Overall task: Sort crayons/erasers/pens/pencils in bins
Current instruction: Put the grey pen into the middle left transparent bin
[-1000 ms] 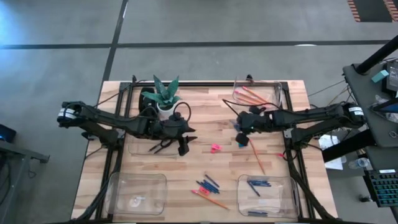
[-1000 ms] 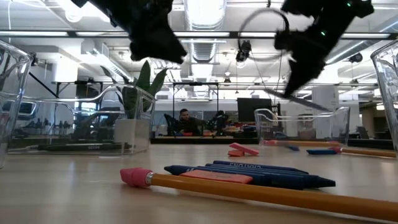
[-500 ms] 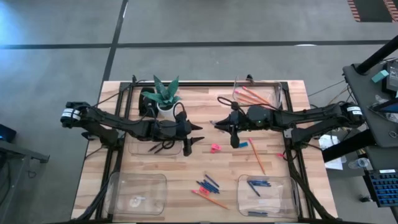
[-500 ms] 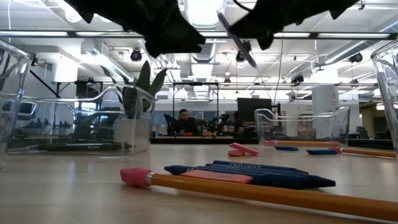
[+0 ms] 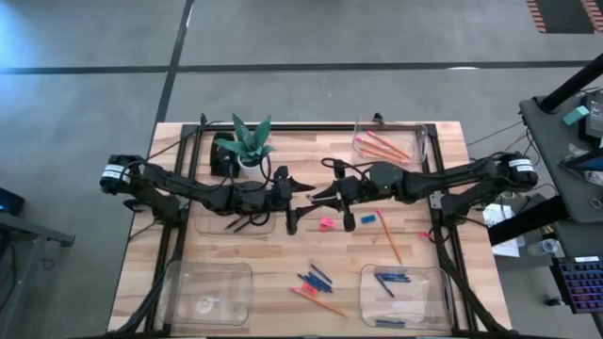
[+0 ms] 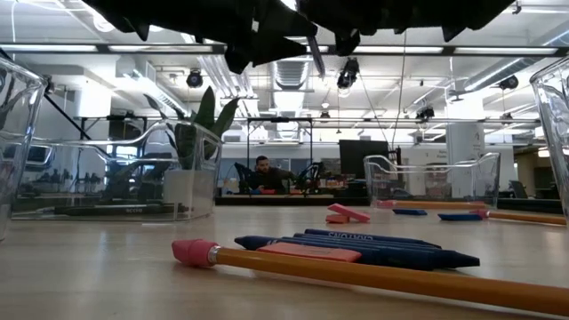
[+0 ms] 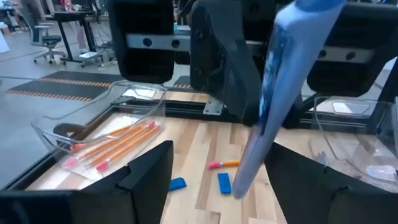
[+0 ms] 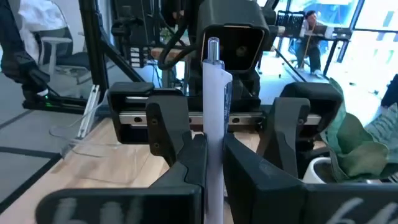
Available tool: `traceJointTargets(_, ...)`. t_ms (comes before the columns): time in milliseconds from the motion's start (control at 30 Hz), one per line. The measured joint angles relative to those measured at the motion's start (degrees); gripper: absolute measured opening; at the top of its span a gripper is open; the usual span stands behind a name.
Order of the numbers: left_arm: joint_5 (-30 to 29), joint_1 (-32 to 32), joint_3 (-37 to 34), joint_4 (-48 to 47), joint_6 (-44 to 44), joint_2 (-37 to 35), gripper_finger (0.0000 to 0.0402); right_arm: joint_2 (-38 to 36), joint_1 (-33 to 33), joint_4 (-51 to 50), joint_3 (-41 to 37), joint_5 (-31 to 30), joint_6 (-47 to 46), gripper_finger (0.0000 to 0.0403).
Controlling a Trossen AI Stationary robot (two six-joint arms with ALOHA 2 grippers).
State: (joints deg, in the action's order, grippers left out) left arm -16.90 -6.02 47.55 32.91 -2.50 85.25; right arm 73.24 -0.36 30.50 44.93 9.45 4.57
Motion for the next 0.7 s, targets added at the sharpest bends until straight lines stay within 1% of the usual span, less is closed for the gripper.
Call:
traceJointTargets(100,0.14,-0.07,-0.02,0.18,-0.12,0.31,0.0232,0.80,-0.02,0.74,0.00,0.00,0.64,0.0024)
traceJointTargets(200,0.27,-0.09,-0.03,0.06,-0.13,0.60,0.0208,1.30,-0.02,1.33,0.00,0.00,0.64,0.0024)
traceJointTargets(333,0.46,-0.09,0.07,0.06,-0.11,0.90,0.0150,1.35,-0.02,1.55,0.00,-0.07,0.65,0.0024)
traceJointTargets(567,1.18,-0.15,0.07,0.10,0.09,0.90,0.0027,1.27,-0.11,1.52,0.00,-0.62,0.47,0.0024)
traceJointTargets(600,1.40,-0.15,0.07,0.08,0.09,0.90,0.0022,1.24,-0.11,1.42,0.00,-0.69,0.46,0.0024)
traceJointTargets(700,1.86,-0.13,0.02,0.08,0.05,0.90,0.0022,1.24,-0.09,1.34,0.00,-0.68,-0.31,0.0025)
